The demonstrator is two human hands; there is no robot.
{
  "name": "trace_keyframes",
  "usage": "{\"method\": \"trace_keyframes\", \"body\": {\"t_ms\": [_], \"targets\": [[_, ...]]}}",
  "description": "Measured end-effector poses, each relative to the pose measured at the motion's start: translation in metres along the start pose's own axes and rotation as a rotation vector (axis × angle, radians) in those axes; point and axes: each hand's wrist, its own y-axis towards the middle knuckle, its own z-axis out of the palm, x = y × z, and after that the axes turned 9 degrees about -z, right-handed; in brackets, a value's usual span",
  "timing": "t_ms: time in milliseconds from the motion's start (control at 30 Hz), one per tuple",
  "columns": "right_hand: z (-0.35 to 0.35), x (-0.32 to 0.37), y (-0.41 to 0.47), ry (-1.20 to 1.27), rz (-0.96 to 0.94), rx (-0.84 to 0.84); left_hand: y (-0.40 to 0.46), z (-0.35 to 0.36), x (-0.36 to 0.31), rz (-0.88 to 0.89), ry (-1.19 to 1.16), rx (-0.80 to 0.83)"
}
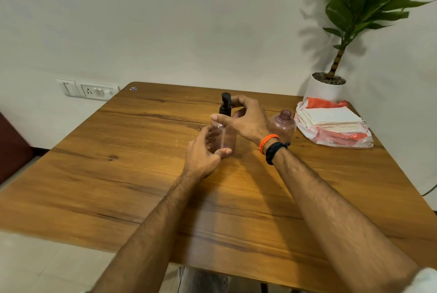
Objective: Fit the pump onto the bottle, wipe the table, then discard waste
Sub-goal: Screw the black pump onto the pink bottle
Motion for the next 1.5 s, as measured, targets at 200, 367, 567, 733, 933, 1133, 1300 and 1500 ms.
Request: {"method": "trace_keyframes", "body": {"t_ms": [200, 367, 567, 733, 933, 1133, 1300, 1500], "targets": [[-0.0025, -0.0021, -0.0015, 0.117, 0.039, -0.021, 0.0001, -0.0001, 0.0, 0.008, -0.002, -0.001], [-0.0021, 0.0024, -0.0012, 0.026, 0.037, 0.004, 0.0006, -0.0001, 0.0006, 0.016, 0.009, -0.007], [-0.0031, 0.0004, -0.0004, 0.148, 0.039, -0.017, 0.0005, -0.0002, 0.0012, 0.022, -0.01, 0.002], [-0.0028, 0.0031, -0.0008, 0.077, 0.024, 0.005, 0.0006, -0.0006, 0.0017, 0.017, -0.007, 0.004], [0.0003, 0.0023, -0.001, 0.081, 0.048, -0.044, 0.0014, -0.0003, 0.002, 0.004, -0.004, 0.002], [0.0001, 0.0047, -0.0015, 0.038, 0.033, -0.053, 0.0021, 0.0007, 0.0034, 0.006, 0.0, -0.007], [-0.0017, 0.0037, -0.0022, 0.085, 0.047, -0.062, 0.0026, 0.001, 0.0037, 0.015, 0.007, -0.008], [0.0008, 0.0055, -0.0016, 0.029, 0.016, -0.036, 0.0021, 0.0017, 0.0032, 0.024, 0.015, -0.014]]}}
